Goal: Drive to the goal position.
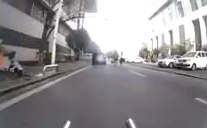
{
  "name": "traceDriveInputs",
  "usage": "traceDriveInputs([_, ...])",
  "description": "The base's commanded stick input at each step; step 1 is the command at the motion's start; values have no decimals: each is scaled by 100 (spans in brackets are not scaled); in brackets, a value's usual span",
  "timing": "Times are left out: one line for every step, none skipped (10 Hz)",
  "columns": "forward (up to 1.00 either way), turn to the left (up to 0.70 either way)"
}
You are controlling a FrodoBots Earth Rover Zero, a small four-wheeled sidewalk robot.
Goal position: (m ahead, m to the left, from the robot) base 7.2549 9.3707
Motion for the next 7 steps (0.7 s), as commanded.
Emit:
traceDriveInputs([70, -14])
traceDriveInputs([70, -8])
traceDriveInputs([70, 0])
traceDriveInputs([70, 0])
traceDriveInputs([70, 0])
traceDriveInputs([70, 0])
traceDriveInputs([70, 0])
